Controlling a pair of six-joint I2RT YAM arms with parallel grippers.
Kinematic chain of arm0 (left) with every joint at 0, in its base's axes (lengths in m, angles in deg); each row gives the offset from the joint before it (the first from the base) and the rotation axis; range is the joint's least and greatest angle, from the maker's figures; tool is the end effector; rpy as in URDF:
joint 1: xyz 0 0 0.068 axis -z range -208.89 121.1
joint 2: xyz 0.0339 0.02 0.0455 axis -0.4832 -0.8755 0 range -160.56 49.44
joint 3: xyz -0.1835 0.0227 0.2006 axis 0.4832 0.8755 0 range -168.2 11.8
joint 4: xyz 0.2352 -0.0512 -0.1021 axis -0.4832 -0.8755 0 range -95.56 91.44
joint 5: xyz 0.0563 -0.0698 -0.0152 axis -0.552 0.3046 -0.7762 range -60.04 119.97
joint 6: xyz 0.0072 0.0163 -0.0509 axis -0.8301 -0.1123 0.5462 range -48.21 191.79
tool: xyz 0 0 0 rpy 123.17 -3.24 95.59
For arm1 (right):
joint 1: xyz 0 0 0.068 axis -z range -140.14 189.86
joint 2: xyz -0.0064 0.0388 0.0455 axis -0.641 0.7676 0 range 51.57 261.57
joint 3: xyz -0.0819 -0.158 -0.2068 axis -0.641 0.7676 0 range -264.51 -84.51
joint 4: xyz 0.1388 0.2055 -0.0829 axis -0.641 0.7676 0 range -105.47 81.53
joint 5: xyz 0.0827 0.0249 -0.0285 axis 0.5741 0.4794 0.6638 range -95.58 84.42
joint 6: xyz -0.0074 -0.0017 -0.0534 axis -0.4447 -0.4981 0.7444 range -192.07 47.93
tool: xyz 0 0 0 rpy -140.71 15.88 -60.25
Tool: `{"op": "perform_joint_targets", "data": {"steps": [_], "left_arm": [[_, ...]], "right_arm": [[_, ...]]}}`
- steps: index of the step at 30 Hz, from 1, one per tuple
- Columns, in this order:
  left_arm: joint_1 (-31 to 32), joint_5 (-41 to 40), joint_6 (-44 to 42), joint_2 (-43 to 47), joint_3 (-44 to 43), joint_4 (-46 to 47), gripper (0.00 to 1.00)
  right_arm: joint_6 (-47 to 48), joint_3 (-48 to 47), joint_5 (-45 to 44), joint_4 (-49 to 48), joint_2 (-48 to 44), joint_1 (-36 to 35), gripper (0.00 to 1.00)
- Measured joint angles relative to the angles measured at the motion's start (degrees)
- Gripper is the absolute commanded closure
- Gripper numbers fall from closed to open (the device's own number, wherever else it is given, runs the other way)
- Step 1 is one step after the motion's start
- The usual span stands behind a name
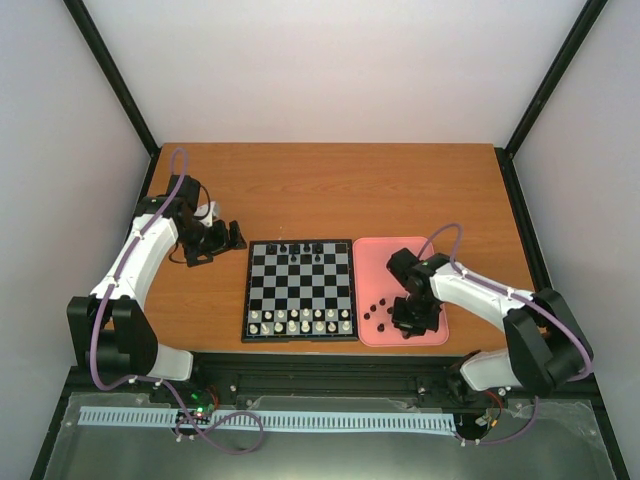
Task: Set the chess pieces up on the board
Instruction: Pick up the chess piece from the storage box, then place the chess piece on the chessboard.
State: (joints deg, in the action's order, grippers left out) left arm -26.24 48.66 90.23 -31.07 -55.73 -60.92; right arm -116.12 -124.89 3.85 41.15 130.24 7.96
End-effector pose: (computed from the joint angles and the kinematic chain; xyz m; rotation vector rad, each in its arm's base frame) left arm 0.2553 -0.0233 0.2731 -0.3378 2.8836 -0.5383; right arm 0.1568 0.1044 0.1589 -0.3249 -2.9529 -0.1148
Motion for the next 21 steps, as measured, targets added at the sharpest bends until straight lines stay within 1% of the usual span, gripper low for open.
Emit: {"op": "perform_joint_targets", "data": {"steps": [2, 5, 9, 11, 15, 16, 21], "left_arm": [[0.00, 0.02, 0.00, 0.00, -0.02, 0.00, 0.00], [0.00, 0.02, 0.00, 0.00, 0.00, -0.02, 0.00], [0.00, 0.07, 0.00, 0.09, -0.02, -0.02, 0.00], [0.00, 0.04, 0.00, 0.22, -0.02, -0.04, 0.00], [0.00, 0.00, -0.02, 0.46, -0.11, -0.24, 0.00], [0.00, -0.04, -0.02, 0.46, -0.26, -0.35, 0.00], [0.00, -0.26, -0.02, 0.31, -2.34, -0.72, 0.00]], "right_arm": [[0.00, -0.52, -0.26, 1.33, -0.59, -0.09, 0.97], [0.04, -4.26, -1.11, 4.94, -1.14, -0.55, 0.97], [0.98, -14.82, -1.73, 9.51, -0.57, -0.96, 0.97], [2.29, -22.53, -1.73, 11.34, 1.81, -0.98, 0.97], [6.43, -36.70, -1.62, 12.63, 11.06, -1.05, 0.97], [7.89, -41.13, -1.55, 12.81, 14.95, -1.07, 0.97], [13.64, -56.41, -0.85, 12.33, 31.58, -1.14, 0.97]]}}
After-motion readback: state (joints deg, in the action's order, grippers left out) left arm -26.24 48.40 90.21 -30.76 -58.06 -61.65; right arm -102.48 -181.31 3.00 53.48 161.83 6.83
